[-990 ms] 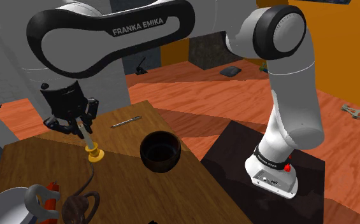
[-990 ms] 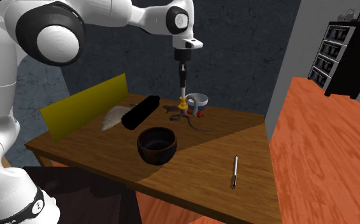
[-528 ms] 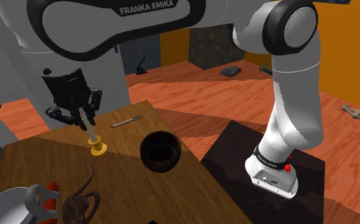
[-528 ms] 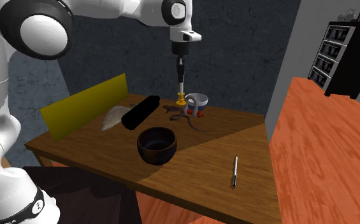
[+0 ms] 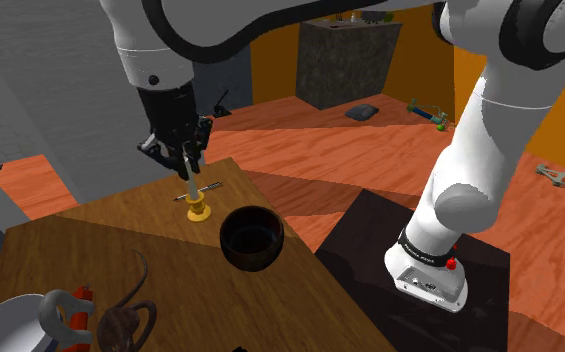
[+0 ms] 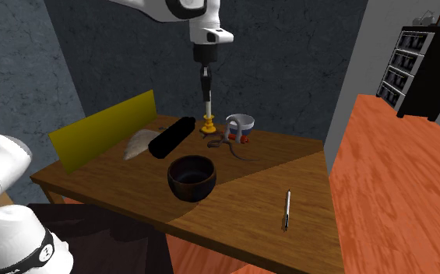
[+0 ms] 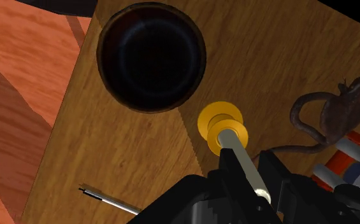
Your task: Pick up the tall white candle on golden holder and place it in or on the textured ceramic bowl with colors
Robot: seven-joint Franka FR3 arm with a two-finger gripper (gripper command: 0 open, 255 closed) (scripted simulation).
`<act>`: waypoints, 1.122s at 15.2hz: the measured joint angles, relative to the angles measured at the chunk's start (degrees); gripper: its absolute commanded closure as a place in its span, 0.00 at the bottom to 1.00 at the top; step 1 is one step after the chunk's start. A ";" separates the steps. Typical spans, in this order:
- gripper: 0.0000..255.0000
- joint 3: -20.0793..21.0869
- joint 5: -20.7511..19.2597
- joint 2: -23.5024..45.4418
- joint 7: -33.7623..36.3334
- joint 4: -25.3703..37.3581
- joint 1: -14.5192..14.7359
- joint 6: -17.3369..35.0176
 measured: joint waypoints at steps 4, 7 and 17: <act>1.00 -2.46 5.26 -9.97 -5.90 -8.71 -2.32 0.17; 1.00 -5.21 8.63 -17.80 -10.27 -14.91 -2.87 -0.80; 1.00 -6.64 10.41 -22.11 -13.02 -23.58 -2.65 3.71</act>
